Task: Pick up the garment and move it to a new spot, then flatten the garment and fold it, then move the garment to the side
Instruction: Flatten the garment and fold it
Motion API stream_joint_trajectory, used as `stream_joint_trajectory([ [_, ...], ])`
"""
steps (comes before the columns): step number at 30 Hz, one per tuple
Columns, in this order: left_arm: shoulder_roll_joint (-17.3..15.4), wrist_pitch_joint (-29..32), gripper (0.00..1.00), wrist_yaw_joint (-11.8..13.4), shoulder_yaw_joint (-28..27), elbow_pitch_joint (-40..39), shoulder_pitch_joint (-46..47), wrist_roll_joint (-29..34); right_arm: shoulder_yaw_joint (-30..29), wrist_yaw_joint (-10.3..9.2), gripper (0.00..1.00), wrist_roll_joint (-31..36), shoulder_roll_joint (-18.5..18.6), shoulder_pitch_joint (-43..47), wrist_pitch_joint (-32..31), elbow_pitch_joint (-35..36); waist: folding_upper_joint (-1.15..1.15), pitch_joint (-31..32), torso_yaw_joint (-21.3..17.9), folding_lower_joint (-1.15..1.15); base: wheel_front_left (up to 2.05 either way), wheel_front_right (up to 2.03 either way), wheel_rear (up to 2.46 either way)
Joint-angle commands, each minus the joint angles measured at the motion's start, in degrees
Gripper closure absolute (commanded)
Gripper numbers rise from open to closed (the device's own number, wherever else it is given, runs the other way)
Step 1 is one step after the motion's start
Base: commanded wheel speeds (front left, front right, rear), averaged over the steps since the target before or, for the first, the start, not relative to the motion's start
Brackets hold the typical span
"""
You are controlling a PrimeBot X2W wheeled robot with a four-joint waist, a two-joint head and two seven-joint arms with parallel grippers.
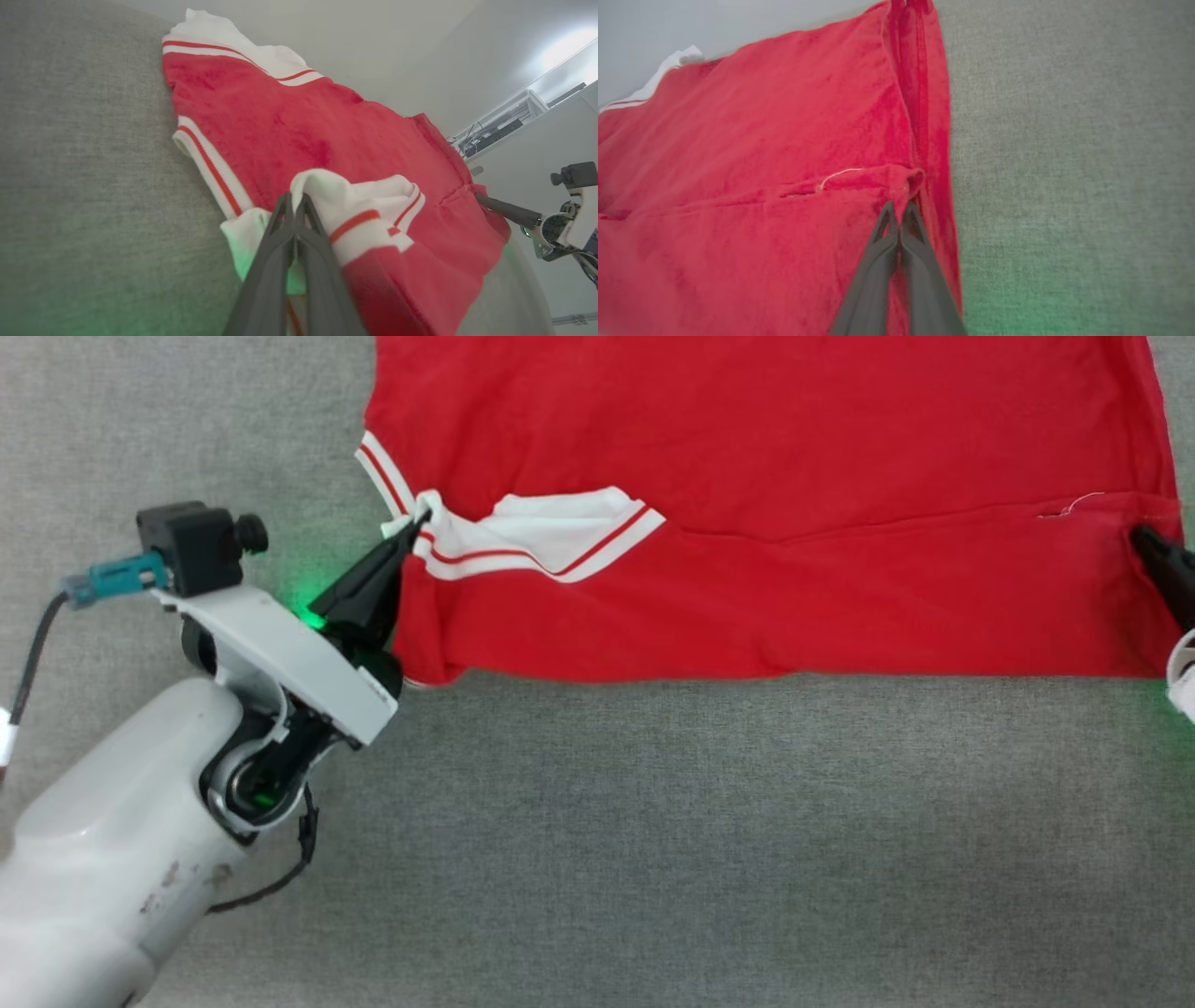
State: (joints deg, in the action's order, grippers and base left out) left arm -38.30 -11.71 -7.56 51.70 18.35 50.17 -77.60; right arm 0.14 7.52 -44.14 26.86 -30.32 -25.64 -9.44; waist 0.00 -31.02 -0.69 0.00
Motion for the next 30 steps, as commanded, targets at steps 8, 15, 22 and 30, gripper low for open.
stream_joint_trajectory([
  [8, -0.9, -1.5, 0.0, 0.2, 2.8, 5.7, 1.3, 0.4, 3.6, -0.07, 0.0, -0.2, 1.0, -1.4, 4.3, -3.3, 0.0, 2.4, -0.1, 0.0, 0.0, 0.0, 0.0],
  [15, -5.4, 2.0, 0.0, 0.2, 6.6, 4.9, 4.7, 4.3, 3.8, -0.07, 0.0, -1.5, 2.3, 1.7, 6.9, -3.9, 0.0, 8.2, 0.8, 0.0, 0.0, 0.0, 0.0],
  [22, -8.7, 16.9, 0.0, 4.3, 8.2, -2.1, 5.6, -1.9, 3.0, -0.07, 0.0, -2.4, 2.3, 3.5, 8.1, -3.0, 0.0, 12.0, 1.2, 0.0, 0.0, 0.0, 0.0],
  [30, -12.6, 34.4, 0.0, 13.0, 12.1, -13.9, 4.8, -8.4, 3.4, -0.08, 0.0, -2.9, 1.2, 3.7, 8.2, -2.2, 0.0, 11.6, -0.7, 0.0, 0.0, 0.0, 0.0],
])
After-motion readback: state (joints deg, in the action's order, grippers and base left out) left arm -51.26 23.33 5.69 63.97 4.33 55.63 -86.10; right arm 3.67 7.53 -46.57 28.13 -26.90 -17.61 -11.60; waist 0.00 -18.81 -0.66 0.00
